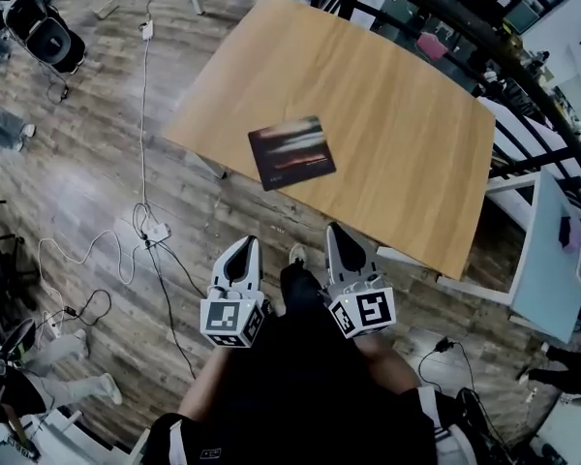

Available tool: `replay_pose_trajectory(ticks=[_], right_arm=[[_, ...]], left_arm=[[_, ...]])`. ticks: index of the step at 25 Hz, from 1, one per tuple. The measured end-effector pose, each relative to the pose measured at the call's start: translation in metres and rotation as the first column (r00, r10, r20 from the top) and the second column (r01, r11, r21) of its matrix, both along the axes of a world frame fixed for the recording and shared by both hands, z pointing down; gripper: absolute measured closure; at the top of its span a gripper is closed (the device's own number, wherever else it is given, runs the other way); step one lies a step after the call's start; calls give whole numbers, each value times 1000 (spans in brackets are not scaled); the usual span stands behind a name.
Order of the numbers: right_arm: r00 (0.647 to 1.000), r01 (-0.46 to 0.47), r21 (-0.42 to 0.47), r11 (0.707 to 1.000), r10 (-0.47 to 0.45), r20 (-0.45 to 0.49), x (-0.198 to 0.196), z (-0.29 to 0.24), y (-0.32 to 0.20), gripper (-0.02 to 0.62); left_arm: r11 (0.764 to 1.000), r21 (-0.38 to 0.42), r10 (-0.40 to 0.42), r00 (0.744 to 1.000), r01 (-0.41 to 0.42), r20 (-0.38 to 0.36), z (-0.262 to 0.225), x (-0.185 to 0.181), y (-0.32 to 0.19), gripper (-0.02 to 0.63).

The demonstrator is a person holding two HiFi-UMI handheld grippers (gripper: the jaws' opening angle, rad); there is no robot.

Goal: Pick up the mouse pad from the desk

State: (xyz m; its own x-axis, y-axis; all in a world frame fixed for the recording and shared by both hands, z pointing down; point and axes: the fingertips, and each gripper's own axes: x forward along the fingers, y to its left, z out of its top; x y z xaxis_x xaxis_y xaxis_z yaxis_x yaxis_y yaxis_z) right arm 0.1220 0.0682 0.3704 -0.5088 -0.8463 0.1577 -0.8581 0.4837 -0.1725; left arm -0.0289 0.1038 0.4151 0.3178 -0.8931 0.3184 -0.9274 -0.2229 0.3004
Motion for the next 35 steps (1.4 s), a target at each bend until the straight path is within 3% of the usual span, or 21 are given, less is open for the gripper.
replay_pose_trajectory(ticks=[9,16,23,28,35], right_arm=[[995,103,-24,994,-103,-4,-6,23,-57,565],[991,131,-60,990,-132,-5,-14,51,-89,565],[990,130,-93,987,-134,-38,-28,72,-112,565],[990,126,-115,985,-133,-49,-47,83,-127,565],[987,132,-150,980,-143,-67,-73,112,-148,565]], left_arm=[[991,-119,-75,995,66,-69,38,12,-44,580],[974,-201,-120,990,103,-74,83,9,-62,580],[958,-278,-101,990,69,-102,119,4,-79,580],[959,-281,-77,993,49,-90,143,-9,-99,580],[939,-345,-72,986,16,-150,192,-17,-118,580]])
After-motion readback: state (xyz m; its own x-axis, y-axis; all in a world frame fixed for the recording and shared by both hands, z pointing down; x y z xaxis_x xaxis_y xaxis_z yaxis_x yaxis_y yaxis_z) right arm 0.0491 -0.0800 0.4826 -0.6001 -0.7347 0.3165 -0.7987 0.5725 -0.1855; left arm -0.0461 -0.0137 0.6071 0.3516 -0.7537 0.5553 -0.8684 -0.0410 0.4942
